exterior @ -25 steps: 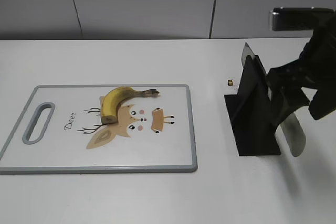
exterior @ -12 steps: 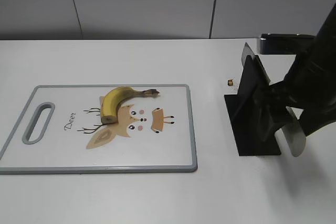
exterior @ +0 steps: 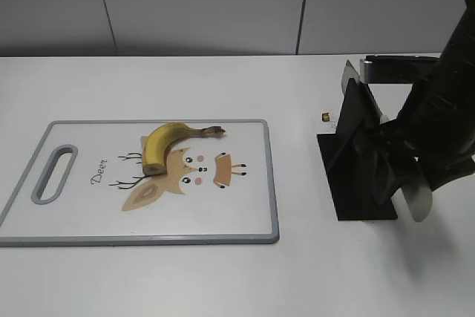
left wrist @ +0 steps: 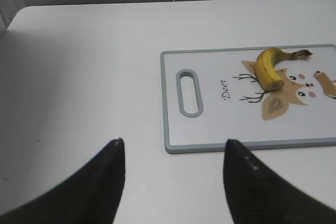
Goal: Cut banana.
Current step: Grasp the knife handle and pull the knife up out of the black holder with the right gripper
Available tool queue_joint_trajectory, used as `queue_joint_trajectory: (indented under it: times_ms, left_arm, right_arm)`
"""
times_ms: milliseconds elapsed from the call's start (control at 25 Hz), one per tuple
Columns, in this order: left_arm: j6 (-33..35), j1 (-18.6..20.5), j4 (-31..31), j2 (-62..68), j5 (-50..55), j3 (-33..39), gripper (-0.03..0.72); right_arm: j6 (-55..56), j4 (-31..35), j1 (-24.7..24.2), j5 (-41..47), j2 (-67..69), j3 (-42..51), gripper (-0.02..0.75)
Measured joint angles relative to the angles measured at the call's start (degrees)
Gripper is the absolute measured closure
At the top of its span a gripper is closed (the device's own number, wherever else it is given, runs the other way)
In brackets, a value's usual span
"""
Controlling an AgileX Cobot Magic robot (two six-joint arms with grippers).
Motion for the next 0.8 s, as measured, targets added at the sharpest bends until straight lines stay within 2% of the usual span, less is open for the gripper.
queue_joint_trajectory:
  times_ms: [800]
  left_arm:
    - [0.0, 0.0, 0.0, 0.0, 0.0, 0.0, 0.127]
  right_arm:
    - [1.3, -1.0, 0.0, 1.0, 1.8, -2.2, 0.384]
